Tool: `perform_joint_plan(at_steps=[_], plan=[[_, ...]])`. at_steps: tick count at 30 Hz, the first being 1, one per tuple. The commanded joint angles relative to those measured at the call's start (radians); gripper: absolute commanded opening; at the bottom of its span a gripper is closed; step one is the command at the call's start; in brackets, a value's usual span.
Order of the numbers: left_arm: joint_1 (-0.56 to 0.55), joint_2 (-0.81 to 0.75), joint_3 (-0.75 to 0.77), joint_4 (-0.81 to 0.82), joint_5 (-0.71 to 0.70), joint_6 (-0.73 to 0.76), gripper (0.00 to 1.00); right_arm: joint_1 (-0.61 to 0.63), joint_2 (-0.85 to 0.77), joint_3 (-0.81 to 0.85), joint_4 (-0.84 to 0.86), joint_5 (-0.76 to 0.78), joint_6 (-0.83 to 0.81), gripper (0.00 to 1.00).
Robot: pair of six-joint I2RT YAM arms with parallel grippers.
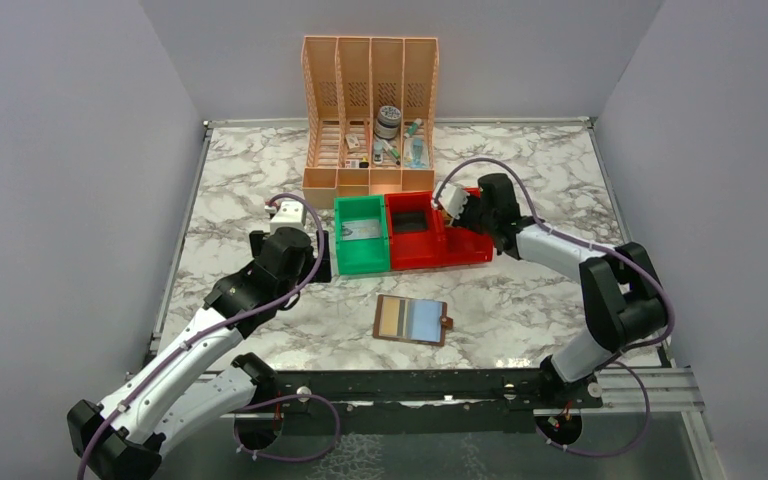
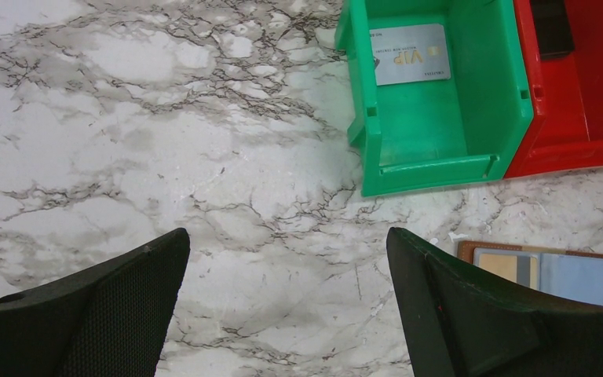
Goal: Take the credit cards out of the card holder
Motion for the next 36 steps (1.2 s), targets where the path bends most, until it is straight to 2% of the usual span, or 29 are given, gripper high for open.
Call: perform_joint_plan(at_steps=[1,5,9,14,22,30,36], plan=[[0.005,-0.019,-0.014,0.012,-0.007,0.014,0.99,0.0,0.05,-0.02,0.083,0.004,-0.063,0.01],[0.005,-0.017,-0.015,0.018,0.001,0.017,0.99,-0.001,0.054,-0.064,0.254,0.016,-0.04,0.01],[0.006,-0.001,-0.015,0.023,0.023,0.021,0.99,0.0,0.051,-0.108,0.316,0.002,-0.067,0.01],[0.005,0.019,-0.013,0.023,0.028,0.026,0.99,0.0,0.075,-0.108,0.303,0.0,-0.101,0.02],[0.005,0.024,-0.014,0.023,0.029,0.028,0.99,0.0,0.112,-0.079,0.212,-0.03,-0.112,0.09],[0.006,0.036,-0.015,0.023,0.038,0.031,0.99,0.0,0.109,-0.065,0.161,-0.066,-0.105,0.26],[0.005,0.041,-0.015,0.022,0.048,0.031,0.99,0.0,0.136,-0.053,0.175,-0.024,-0.087,0.27]])
